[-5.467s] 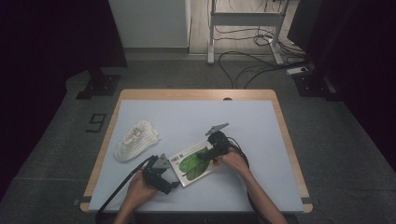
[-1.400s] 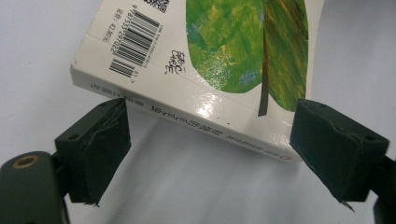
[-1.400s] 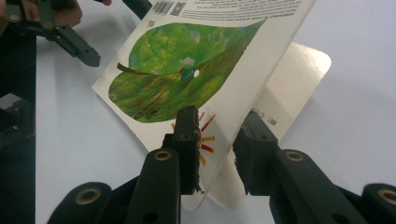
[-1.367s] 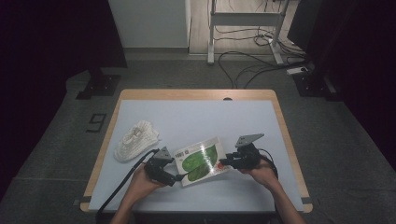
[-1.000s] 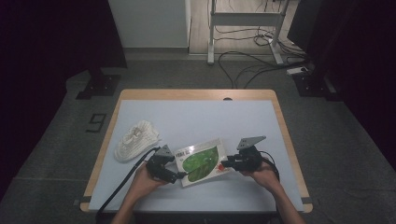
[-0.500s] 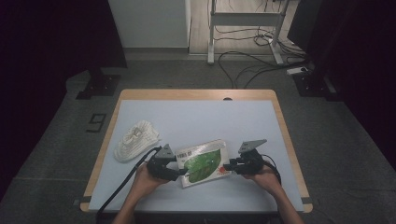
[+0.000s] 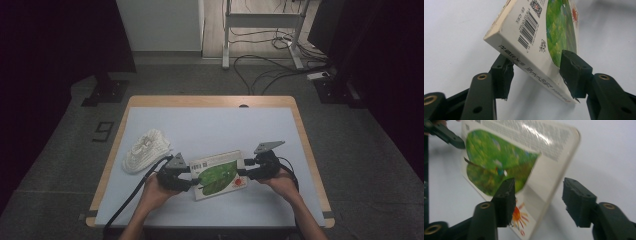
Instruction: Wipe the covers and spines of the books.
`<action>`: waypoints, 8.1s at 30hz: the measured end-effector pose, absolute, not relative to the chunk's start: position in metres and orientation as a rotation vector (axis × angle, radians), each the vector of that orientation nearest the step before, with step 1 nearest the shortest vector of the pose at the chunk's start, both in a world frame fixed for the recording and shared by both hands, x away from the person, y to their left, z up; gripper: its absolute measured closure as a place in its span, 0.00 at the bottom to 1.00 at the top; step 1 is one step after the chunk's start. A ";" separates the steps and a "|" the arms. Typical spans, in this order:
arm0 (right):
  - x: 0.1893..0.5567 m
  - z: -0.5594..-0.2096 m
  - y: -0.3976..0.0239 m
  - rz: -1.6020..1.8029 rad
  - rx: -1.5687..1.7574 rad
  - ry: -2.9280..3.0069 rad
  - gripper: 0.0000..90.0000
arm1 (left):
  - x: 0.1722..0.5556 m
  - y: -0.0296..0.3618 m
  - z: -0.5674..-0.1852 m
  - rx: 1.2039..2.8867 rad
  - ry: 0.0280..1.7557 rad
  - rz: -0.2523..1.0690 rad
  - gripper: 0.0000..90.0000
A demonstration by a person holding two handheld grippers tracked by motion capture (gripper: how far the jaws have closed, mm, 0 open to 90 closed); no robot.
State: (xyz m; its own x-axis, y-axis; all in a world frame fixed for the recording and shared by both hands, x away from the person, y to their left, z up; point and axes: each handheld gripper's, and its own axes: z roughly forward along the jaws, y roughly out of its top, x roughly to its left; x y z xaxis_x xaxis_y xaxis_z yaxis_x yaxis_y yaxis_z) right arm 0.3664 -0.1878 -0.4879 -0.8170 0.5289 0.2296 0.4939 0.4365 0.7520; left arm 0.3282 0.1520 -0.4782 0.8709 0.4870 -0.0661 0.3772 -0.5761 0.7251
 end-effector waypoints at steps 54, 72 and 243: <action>0.393 -0.447 -0.161 1.289 0.933 2.475 0.71 | 0.390 0.162 -0.439 2.277 0.688 0.337 0.68; 0.414 -0.454 -0.148 1.226 0.940 2.411 0.68 | 0.408 0.157 -0.449 2.271 0.731 0.474 0.64; 0.325 -0.486 -0.182 1.106 0.835 2.495 0.00 | 0.313 0.205 -0.479 2.268 0.798 0.354 0.00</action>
